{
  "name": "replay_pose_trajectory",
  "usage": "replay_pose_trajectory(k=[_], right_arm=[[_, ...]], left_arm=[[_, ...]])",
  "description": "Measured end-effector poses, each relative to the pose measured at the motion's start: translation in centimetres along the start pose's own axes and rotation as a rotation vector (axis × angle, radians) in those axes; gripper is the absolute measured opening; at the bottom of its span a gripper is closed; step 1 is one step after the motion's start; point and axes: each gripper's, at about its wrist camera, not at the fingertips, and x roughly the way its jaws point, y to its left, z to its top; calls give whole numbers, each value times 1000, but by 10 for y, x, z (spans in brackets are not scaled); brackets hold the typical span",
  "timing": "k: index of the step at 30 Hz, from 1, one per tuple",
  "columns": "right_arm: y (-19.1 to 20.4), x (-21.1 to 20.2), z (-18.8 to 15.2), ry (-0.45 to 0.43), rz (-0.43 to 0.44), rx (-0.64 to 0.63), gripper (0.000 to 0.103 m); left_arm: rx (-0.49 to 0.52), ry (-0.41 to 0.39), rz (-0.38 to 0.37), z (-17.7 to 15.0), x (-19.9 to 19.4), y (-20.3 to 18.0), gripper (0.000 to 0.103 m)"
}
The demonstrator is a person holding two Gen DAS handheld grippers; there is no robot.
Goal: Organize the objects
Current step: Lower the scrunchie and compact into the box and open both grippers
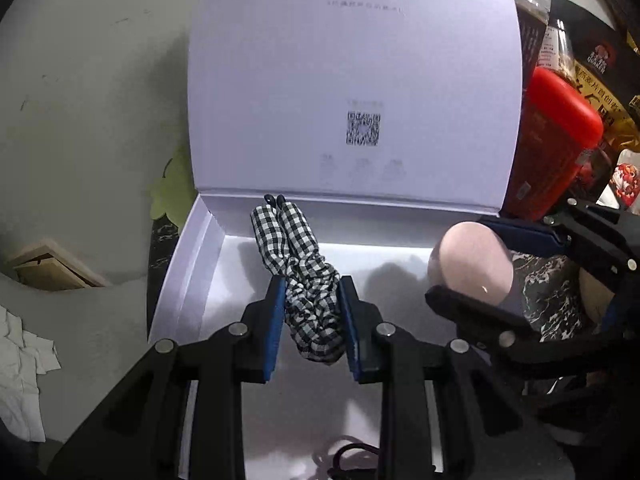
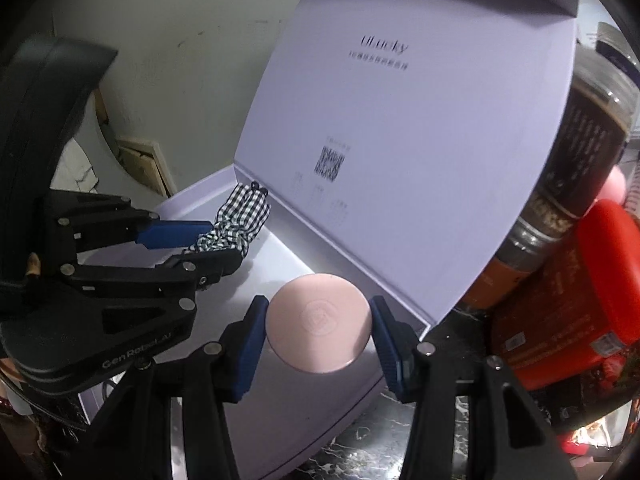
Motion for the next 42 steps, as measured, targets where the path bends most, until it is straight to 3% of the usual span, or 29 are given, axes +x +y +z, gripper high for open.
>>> replay_pose_trajectory(k=[15,27,32,42], right_arm=[[2,20,-13,83,-3,-24,52],[6,22,-21,97,-28,-49,52],[7,20,-24,102,-36,-60,53],[7,4,-26,90,-59,-59,54]], left_arm=[[-11,114,-6,-8,27,6,25],[-27,139,-24,-11,34,12,26],[-27,145,-11,-11,37,13,36],[-33,117,0,-8,26,16,44]])
